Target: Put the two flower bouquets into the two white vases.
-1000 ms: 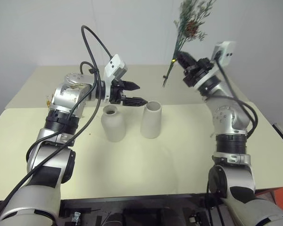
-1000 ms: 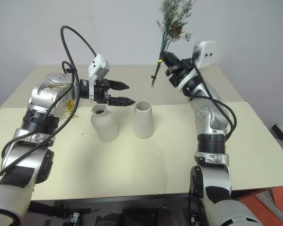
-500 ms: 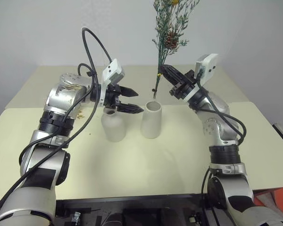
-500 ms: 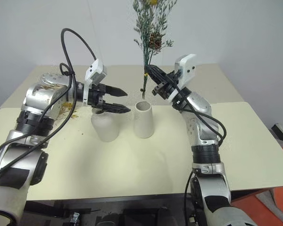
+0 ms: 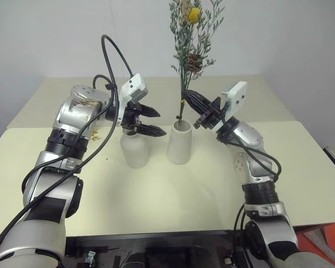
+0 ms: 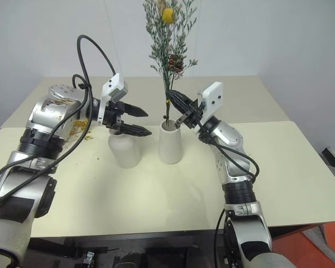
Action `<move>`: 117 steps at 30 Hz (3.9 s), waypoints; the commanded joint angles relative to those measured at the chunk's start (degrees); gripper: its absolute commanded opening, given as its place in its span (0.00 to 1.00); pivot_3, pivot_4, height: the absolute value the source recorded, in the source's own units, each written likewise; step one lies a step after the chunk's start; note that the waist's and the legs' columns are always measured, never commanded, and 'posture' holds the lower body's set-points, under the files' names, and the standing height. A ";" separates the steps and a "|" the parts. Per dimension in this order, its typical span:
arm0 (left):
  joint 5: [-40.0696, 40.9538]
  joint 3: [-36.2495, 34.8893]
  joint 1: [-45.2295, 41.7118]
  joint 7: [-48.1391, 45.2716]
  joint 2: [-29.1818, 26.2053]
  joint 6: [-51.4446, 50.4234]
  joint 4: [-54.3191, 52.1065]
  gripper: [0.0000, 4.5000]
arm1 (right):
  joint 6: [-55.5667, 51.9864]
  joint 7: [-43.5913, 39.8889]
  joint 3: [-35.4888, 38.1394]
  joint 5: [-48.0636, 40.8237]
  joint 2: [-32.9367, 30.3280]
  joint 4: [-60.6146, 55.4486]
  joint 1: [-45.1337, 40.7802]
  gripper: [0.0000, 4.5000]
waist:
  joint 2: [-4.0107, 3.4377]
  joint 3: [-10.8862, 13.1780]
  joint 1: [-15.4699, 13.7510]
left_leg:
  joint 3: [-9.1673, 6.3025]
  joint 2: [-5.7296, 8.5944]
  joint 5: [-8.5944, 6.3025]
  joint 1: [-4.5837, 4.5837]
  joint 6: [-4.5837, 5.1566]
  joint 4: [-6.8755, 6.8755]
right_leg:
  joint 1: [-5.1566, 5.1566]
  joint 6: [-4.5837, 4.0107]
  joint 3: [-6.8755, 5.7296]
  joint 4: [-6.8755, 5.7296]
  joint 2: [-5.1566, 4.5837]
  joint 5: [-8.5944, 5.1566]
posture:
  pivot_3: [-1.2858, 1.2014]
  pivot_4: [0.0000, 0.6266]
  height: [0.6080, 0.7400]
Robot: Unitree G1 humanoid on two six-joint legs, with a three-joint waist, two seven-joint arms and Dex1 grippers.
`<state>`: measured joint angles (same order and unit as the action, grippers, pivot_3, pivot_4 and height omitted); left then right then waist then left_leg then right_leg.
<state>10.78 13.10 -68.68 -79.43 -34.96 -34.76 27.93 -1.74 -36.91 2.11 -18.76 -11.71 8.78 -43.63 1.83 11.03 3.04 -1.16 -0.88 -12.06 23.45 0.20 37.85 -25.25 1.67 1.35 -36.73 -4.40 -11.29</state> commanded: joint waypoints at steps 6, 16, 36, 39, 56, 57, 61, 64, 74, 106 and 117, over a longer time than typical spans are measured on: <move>-0.53 -0.37 -1.65 -0.56 0.41 1.56 -0.42 1.00 | 6.49 1.20 -1.48 3.03 0.47 -3.26 3.59 0.01 | 0.00 0.00 -0.23 | 0.01 0.00 0.00 -0.02 0.00 0.00 | 0.00 0.00 0.00 0.03 0.00 0.00 | 0.52 0.24 1.00; -0.67 -0.35 -1.88 -0.76 1.41 1.90 -0.38 1.00 | 5.38 -0.58 -2.06 2.88 -1.44 -6.99 7.59 0.01 | 0.00 0.00 -0.41 | 0.00 0.00 0.00 -0.02 0.00 0.01 | 0.00 0.00 0.00 0.04 0.00 -0.01 | 0.52 0.24 1.00; -0.57 -0.89 -2.77 -0.92 3.07 2.74 0.84 1.00 | 5.03 0.43 -4.35 5.48 -0.74 -4.52 9.52 0.01 | 0.00 0.00 -0.43 | 0.01 0.01 0.00 -0.07 0.00 0.02 | 0.03 0.01 0.01 0.06 0.00 -0.04 | 0.52 0.24 1.00; -0.59 -0.91 -2.74 -0.91 2.98 2.73 0.77 1.00 | 5.49 0.64 -4.49 5.96 -0.20 -3.43 9.49 0.01 | 0.00 0.00 -0.41 | 0.01 0.01 0.00 -0.06 0.00 0.02 | 0.03 0.01 0.01 0.06 0.00 -0.04 | 0.52 0.24 1.00; -0.66 -1.02 -3.05 -1.07 2.98 3.08 0.99 1.00 | 2.87 -0.39 -3.52 3.99 -1.62 -6.47 9.78 1.00 | 0.00 0.00 -0.41 | 0.01 0.00 0.00 -0.12 0.00 0.02 | 0.06 0.01 0.02 0.05 0.01 -0.05 | 0.52 0.24 1.00; -0.68 -1.06 -3.04 -1.08 2.96 3.07 0.94 1.00 | 2.56 -0.43 -3.49 3.84 -1.78 -6.96 9.98 1.00 | 0.00 0.00 -0.40 | 0.01 0.00 0.00 -0.12 0.00 0.02 | 0.06 0.02 0.02 0.05 0.01 -0.05 | 0.52 0.24 1.00; -0.76 -1.19 -2.88 -1.22 2.67 3.05 0.54 1.00 | 0.63 -0.56 -3.41 3.00 -2.78 -10.39 11.01 1.00 | 0.00 0.00 -0.45 | 0.00 0.01 0.00 -0.11 0.00 0.02 | 0.06 0.04 0.02 0.06 0.00 -0.06 | 0.52 0.24 1.00; -0.82 -1.24 -2.79 -1.27 2.52 3.02 0.32 1.00 | -1.38 -1.03 -3.28 2.07 -4.17 -13.15 11.95 1.00 | 0.00 0.00 -0.47 | 0.00 0.01 0.00 -0.10 0.00 0.02 | 0.06 0.04 0.02 0.06 0.00 -0.06 | 0.52 0.24 1.00; 0.15 -2.85 0.11 -1.44 -1.41 0.53 -5.16 1.00 | -12.03 -4.62 3.16 -4.78 -15.96 -22.49 17.12 1.00 | 0.01 0.00 -0.51 | 0.02 0.01 0.00 -0.10 0.00 0.02 | 0.06 0.10 0.03 0.08 0.00 -0.11 | 0.52 0.24 1.00; 8.43 -25.13 21.27 34.38 -26.69 -41.00 -37.97 1.00 | -48.44 -14.81 -2.91 -30.79 -28.10 -18.13 -16.00 1.00 | 0.04 0.02 -0.68 | 0.07 -0.06 -0.01 -0.22 0.02 0.02 | 0.09 0.40 0.10 0.06 0.03 -0.32 | 0.52 0.24 1.00; 7.93 -11.09 13.77 36.15 -32.52 -49.10 -23.85 1.00 | -50.19 -14.92 -8.50 -25.10 -22.48 -16.62 -20.71 1.00 | 0.07 0.01 -0.68 | 0.05 -0.03 -0.01 -0.12 0.01 0.02 | 0.01 0.25 0.06 0.04 0.01 -0.23 | 0.52 0.24 1.00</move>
<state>19.63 0.00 -53.13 -42.82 -65.90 -82.90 2.47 -51.74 -51.39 -6.57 -44.60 -34.22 -7.16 -62.47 1.91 11.04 2.36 -1.11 -0.90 -12.07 23.32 0.21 37.87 -25.24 1.92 1.41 -36.69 -4.39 -11.53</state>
